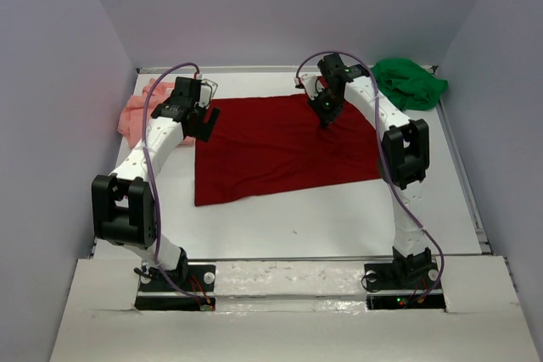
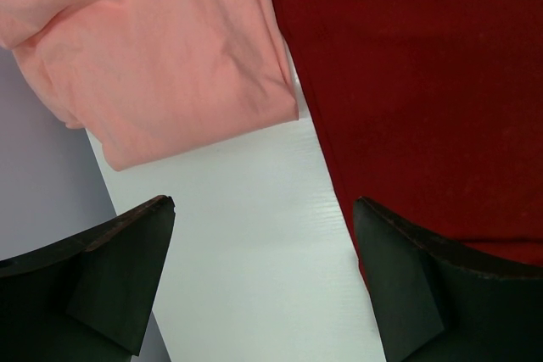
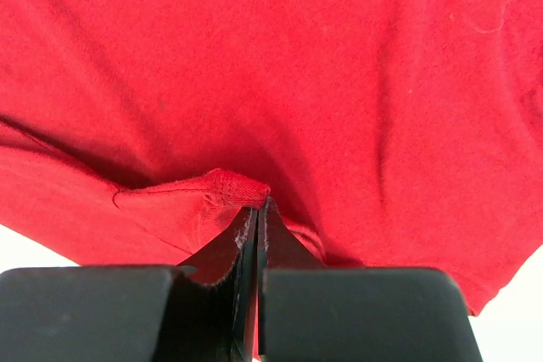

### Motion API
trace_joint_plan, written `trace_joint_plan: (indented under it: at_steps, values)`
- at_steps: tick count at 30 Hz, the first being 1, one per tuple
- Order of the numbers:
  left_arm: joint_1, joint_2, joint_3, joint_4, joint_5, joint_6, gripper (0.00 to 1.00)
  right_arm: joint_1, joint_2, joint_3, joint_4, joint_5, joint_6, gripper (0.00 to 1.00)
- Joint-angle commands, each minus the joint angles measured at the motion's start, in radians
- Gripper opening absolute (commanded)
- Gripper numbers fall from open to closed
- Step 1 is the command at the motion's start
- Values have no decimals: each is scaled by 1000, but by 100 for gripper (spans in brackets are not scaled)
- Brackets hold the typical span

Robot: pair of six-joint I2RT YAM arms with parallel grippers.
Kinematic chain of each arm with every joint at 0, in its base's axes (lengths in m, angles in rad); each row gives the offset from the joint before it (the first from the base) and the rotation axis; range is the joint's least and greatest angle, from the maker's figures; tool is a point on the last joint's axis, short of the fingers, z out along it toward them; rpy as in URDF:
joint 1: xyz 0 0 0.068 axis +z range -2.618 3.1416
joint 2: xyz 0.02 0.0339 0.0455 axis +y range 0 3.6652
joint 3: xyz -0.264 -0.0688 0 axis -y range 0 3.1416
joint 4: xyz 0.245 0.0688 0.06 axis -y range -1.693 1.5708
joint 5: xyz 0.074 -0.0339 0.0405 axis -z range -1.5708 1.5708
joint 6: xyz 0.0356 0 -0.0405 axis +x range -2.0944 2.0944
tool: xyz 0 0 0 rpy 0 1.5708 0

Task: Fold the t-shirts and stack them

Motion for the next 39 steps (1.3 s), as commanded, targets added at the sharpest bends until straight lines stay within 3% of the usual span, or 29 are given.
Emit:
trace_joint_plan:
  at_steps: [1,13,14,15,16,19,22,26,29,31,36,39]
  values:
    - [-7,-7,-11,10,-7,10,99,8,1,41,52,5,8,0]
    - [-9,0,-10,5,3,12,99,8,18,19,58,-37,5,0]
    - [-10,0,-8,5,5,10,99,8,22,19,52,-54,2,7]
    - [-10,0,-8,4,5,12,99,8,24,24,46,-60,-4,22]
    - [-12,2,-8,4,5,12,99,8,27,22,44,-63,-4,46]
    - [-13,5,-5,2,6,14,99,8,24,19,42,-77,-9,86]
    - [-15,7,-3,-1,8,14,99,8,16,21,44,-69,-12,100]
    - [-21,11,0,-2,9,14,99,8,7,21,61,-35,-15,100]
    - [-23,10,-3,-1,9,14,99,8,-13,-7,110,62,-9,94]
    - [-23,10,-3,-1,9,14,99,8,-14,-19,141,110,1,83]
    - [-24,7,-6,2,14,15,99,8,5,-22,162,236,23,29]
    - [-24,3,-6,2,14,14,99,8,9,-43,177,274,30,20]
